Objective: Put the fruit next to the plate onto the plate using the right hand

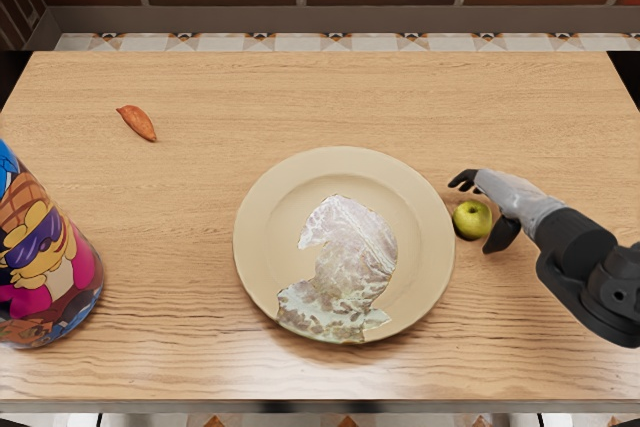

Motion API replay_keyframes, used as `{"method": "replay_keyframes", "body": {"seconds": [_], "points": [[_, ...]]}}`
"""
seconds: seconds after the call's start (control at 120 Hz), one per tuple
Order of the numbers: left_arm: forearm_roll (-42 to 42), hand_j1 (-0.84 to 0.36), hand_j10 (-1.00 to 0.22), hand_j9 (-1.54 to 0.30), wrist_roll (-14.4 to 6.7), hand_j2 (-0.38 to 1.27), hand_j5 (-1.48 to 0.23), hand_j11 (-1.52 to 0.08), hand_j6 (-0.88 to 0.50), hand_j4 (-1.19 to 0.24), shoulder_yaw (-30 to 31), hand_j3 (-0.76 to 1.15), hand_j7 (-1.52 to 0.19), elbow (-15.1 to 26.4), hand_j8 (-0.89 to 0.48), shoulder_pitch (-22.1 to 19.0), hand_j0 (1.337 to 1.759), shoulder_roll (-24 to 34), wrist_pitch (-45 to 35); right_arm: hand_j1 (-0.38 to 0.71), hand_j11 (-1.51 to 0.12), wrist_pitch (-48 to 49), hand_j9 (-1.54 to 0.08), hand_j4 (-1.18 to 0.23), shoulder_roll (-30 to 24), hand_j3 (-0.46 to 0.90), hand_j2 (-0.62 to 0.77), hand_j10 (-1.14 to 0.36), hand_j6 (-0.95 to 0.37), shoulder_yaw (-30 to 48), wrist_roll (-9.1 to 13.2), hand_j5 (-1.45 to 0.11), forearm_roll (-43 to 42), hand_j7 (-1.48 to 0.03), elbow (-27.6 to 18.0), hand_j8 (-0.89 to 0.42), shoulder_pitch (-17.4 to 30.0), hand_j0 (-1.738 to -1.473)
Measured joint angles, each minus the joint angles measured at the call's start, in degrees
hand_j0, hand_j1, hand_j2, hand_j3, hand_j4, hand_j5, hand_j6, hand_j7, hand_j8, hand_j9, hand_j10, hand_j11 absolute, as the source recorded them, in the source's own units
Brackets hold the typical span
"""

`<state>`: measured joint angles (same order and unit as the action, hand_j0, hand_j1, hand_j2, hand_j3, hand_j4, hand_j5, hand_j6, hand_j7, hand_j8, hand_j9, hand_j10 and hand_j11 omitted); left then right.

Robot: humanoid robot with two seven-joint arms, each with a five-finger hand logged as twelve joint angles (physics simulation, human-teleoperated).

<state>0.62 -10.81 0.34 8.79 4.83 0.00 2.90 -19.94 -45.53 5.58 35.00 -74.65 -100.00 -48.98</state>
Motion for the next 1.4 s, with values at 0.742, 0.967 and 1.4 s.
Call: {"method": "replay_keyframes", "body": {"seconds": [0.742,0.967,1.4], "points": [[0.0,0.34,-0.01,-0.01,0.0,0.0,-0.01,-0.01,-0.01,-0.01,0.0,0.0,-0.01,0.0,-0.01,0.0,1.658,0.0,0.0,0.13,-0.52,-0.9,-0.52,-0.41,0.71,0.0,-0.08,-0.41,-0.41,0.18,0.0,-0.52,-1.25,-0.52,0.24,-0.41,1.13,-1.658],[0.0,0.34,-0.01,-0.01,0.0,0.0,-0.01,-0.01,-0.01,-0.01,0.0,0.0,-0.01,0.0,-0.01,0.0,1.658,0.0,0.0,0.2,-0.61,-1.19,-0.61,-0.47,0.7,0.0,-0.06,-0.47,-0.46,0.28,0.0,-0.61,-1.25,-0.61,0.24,-0.44,1.32,-1.658],[0.0,0.34,-0.01,-0.01,0.0,0.0,-0.01,-0.01,-0.01,-0.01,-0.01,0.0,-0.01,0.0,-0.01,0.01,1.658,0.0,0.0,0.27,-0.75,-1.22,-0.75,-0.6,0.72,0.0,0.06,-0.59,-0.41,0.42,0.05,-0.74,-1.39,-0.75,0.23,-0.38,1.69,-1.653]]}}
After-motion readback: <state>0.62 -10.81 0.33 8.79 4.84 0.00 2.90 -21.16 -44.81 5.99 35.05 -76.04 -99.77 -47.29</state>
